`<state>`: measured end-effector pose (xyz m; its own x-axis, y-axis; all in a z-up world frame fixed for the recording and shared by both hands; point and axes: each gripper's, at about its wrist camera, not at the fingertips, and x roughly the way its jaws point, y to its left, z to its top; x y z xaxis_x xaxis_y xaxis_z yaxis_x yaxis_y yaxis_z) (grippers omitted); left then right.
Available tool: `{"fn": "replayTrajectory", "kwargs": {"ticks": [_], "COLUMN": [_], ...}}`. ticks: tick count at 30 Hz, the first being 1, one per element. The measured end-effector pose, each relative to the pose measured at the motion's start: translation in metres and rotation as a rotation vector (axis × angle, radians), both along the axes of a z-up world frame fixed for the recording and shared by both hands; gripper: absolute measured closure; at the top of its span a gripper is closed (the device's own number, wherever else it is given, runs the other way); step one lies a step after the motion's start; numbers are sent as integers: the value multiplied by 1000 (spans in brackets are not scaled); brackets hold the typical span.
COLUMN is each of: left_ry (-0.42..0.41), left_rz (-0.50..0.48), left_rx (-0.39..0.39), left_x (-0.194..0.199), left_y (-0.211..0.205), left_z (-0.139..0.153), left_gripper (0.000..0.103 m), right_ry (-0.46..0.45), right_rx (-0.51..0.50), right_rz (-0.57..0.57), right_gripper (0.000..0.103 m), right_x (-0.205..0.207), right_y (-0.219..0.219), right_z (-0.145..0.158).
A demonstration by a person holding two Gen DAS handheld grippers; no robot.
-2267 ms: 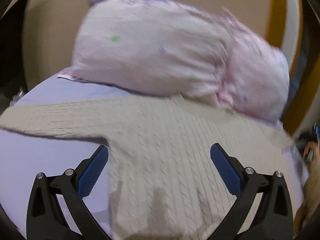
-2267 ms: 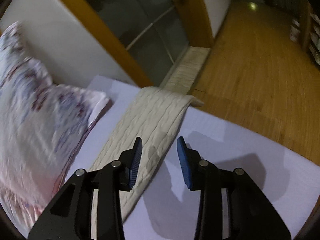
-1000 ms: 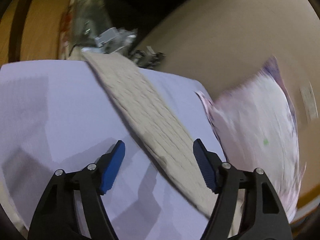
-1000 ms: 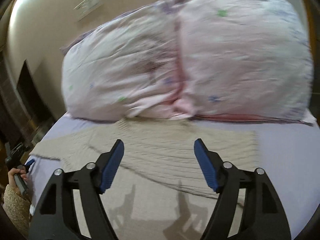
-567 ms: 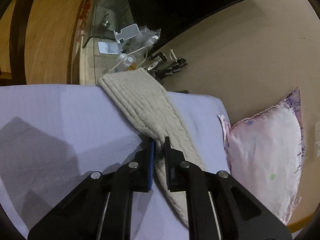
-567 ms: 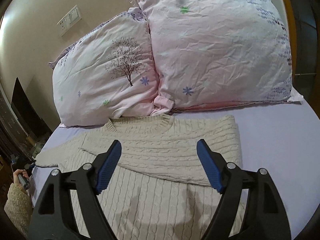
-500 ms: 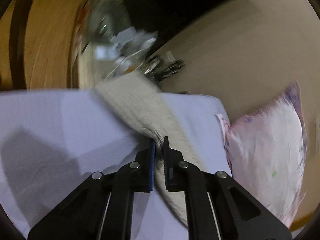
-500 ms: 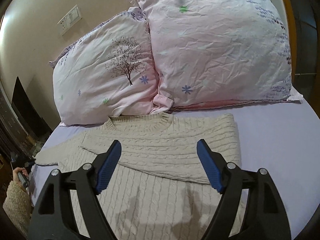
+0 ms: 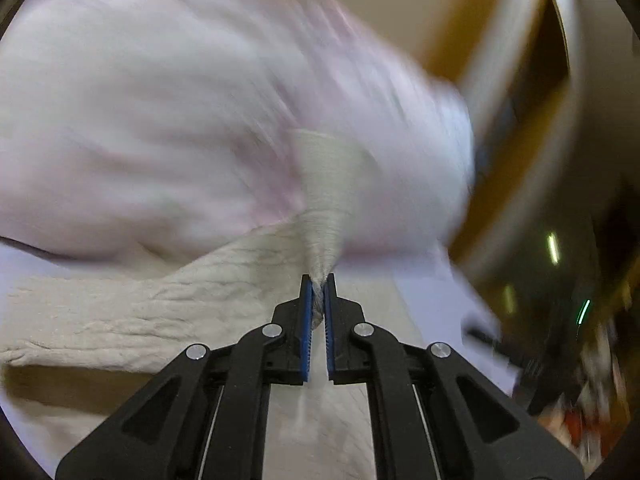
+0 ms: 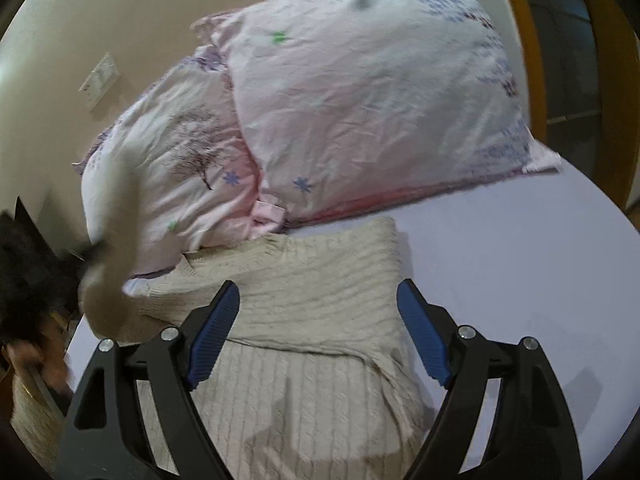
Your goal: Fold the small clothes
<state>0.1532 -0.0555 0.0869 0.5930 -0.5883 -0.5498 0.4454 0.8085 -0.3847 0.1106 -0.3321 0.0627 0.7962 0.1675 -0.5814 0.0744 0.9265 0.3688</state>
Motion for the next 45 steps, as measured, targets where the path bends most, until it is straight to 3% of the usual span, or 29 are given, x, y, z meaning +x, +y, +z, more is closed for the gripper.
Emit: {"fn": "replayTrajectory", "kwargs": {"ticks": [2,6,8,10,14,19,22,25,30,32,33,37,40,42,45], "left_ry": [112,77,68,59,57,130,186,232,323,326,328,350,312,236,104], "left_rz": [-91,-55,-2,43,136,250,275,234,157,146,139,105,111,97,118], "left_rx": [56,75,31,-8,-66,-117,-175,-226,-242,-272,-295,-363,-388,-392,-329], "left_x": [1,-26,-50,-70,-135,-227,-259,-274,-258,-253,-249,-246,-249,-242,-213], "left_y": [-34,-6,37,76,164,238,257,257,223,215,212,206,207,206,204], "left_z": [-29,-30,-19,-11,-3,-35,-61,-88,-126,-132,-134,-138,-124,-93,-44], "left_gripper": [98,95,81,58,57,53,53,53,53,53,55,94,96,96,96], "right_ry": [7,2,13,22,53,173,293,336,365,339,321,214,102,11,-133], "right_rx": [-13,-23,37,87,206,257,359,540,672,717,723,683,658,619,555], "right_rz": [2,30,87,131,237,275,235,266,314,359,380,430,450,463,461], "right_gripper": [22,20,20,20,20,20,30,40,57,86,94,95,96,96,96], "right_x": [-10,-38,-60,-79,-140,-205,-227,-222,-210,-209,-210,-212,-202,-183,-135], "right_y": [-5,-16,-21,-23,-29,-37,-44,-45,-30,-22,-19,-15,-18,-21,-24], "right_z": [1,6,5,3,-7,-33,-72,-111,-150,-154,-151,-122,-86,-53,2]}}
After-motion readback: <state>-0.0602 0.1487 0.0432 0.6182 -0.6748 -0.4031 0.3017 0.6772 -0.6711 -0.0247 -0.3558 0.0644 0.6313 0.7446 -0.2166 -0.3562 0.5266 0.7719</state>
